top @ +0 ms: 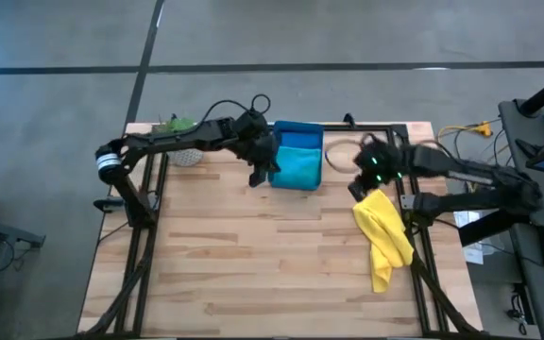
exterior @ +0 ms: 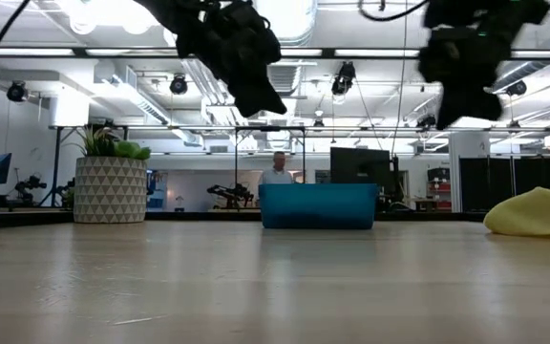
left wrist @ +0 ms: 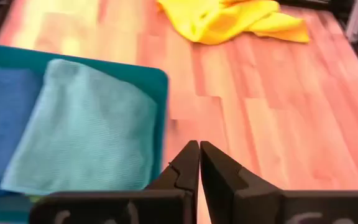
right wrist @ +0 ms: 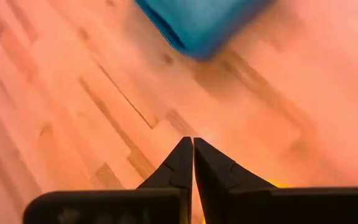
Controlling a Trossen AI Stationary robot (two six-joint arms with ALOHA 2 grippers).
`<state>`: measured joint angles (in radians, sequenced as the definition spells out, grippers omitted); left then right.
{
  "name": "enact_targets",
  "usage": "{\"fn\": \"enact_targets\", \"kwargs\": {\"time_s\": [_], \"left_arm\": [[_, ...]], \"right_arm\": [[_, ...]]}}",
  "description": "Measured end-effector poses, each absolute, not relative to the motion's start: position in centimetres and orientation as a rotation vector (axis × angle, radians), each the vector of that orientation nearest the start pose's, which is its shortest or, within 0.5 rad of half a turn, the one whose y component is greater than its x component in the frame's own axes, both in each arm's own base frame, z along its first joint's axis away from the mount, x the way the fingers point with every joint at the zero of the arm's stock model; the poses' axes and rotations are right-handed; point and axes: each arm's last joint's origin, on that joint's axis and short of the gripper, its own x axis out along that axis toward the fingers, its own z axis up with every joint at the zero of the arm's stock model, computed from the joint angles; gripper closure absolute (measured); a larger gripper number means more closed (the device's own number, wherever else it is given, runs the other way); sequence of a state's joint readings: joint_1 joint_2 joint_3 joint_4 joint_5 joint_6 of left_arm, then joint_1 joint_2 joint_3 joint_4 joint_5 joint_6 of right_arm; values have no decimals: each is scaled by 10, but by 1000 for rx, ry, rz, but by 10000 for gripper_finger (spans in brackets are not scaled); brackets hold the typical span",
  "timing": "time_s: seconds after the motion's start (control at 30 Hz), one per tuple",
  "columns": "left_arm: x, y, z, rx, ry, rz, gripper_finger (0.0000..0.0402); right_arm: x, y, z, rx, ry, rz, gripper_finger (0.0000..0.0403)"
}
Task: Fold microfiber towels
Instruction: Fold the yellow microfiber cloth
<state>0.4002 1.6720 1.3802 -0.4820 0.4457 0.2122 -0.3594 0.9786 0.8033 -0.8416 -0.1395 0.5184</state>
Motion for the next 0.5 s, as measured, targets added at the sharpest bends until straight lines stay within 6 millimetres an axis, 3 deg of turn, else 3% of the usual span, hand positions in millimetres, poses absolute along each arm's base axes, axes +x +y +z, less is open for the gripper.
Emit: {"fn": "enact_targets", "kwargs": {"time_s": [0.07,0.2,0.5], "left_arm": [[340,122,286,-110,700,-138,400],[341,107,276,-107,707,-175,400],[354,84,263,-164,691,-212,400]], "right_arm": [[152,-47,247,767,909,-510,394],[139,-45,234,794,994,-505,391],[152,-67,202,606,1399,-230,298]]}}
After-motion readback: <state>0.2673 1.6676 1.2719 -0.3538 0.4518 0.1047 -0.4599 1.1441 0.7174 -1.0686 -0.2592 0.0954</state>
